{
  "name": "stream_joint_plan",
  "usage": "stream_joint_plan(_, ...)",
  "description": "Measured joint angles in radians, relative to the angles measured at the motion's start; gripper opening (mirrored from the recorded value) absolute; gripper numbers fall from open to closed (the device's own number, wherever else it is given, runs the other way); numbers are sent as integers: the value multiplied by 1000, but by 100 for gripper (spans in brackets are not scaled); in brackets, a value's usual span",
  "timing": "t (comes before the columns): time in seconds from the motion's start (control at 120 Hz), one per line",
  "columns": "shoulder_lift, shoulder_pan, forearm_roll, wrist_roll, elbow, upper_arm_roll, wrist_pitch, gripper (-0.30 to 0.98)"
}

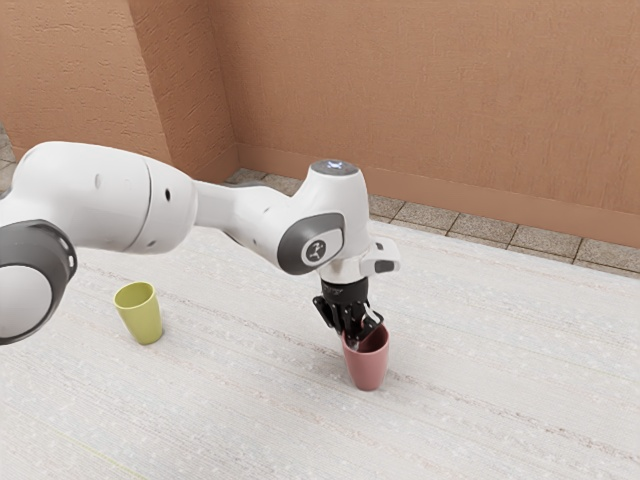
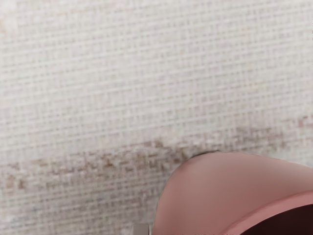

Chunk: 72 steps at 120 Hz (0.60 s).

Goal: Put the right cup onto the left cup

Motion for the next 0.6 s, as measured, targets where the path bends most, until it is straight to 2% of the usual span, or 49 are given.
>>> stream_joint_plan(0.317,-76,35,30,-6,-4,7,-18,-10)
stream_joint_plan(0.6,-148,81,64,20,15,115,-108,-10)
